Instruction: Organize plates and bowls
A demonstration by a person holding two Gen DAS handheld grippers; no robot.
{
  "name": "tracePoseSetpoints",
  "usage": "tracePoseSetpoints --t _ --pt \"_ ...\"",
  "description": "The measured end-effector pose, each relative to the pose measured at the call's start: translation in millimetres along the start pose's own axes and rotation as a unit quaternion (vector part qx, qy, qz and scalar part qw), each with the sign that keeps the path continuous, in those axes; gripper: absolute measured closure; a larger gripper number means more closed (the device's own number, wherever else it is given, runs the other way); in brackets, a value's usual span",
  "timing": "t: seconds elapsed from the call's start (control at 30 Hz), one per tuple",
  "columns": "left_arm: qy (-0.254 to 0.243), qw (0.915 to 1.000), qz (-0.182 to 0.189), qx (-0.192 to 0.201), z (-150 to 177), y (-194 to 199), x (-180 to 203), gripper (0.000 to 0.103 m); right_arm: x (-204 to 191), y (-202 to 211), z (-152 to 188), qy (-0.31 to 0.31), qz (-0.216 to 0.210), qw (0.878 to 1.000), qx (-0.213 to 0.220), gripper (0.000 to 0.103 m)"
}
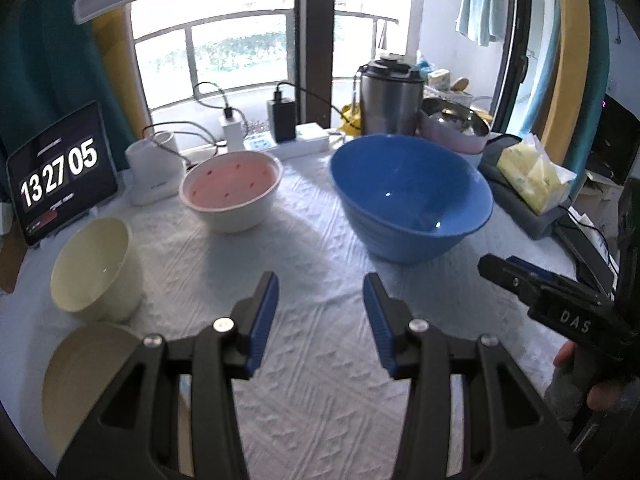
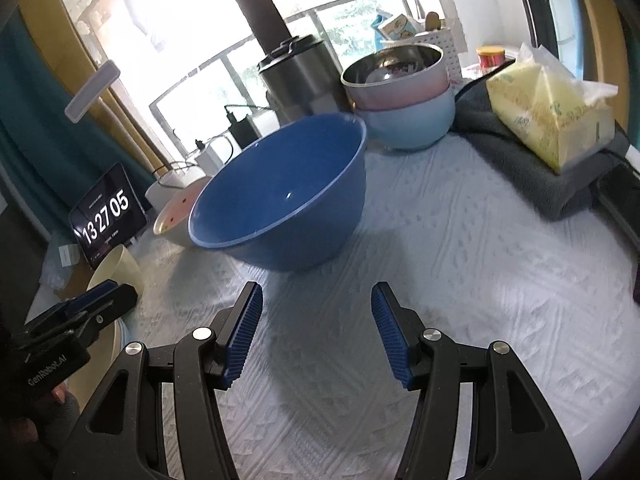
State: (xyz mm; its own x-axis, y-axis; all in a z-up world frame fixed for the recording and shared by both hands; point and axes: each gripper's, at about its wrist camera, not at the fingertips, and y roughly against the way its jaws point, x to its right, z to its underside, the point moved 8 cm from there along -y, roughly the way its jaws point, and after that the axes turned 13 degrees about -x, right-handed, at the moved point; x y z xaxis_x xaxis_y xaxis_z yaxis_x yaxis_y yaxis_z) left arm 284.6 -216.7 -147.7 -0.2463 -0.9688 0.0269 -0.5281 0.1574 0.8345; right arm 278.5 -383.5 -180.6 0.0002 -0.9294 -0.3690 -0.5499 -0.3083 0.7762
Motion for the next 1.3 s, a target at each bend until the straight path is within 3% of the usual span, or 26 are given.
tracePoseSetpoints --t 0.43,0.93,1.1,1.3 --pt "-0.017 0.9986 0.002 0.050 -30 -9 18 0.058 15 6 -27 -0.013 -0.002 0.999 0.031 0.043" --pt "-0.001 0.9982 0.018 0.057 -46 -19 17 0.058 11 9 -48 -0.009 -0.004 0.998 0.057 0.043" --pt "0.005 0.9983 0.025 0.053 -49 -25 18 0.058 14 12 -55 -0.009 0.017 0.996 0.084 0.040" --pt "0.007 0.9988 0.017 0.046 -53 -38 19 0.057 24 -7 -58 -0.015 0.042 0.997 0.070 0.038"
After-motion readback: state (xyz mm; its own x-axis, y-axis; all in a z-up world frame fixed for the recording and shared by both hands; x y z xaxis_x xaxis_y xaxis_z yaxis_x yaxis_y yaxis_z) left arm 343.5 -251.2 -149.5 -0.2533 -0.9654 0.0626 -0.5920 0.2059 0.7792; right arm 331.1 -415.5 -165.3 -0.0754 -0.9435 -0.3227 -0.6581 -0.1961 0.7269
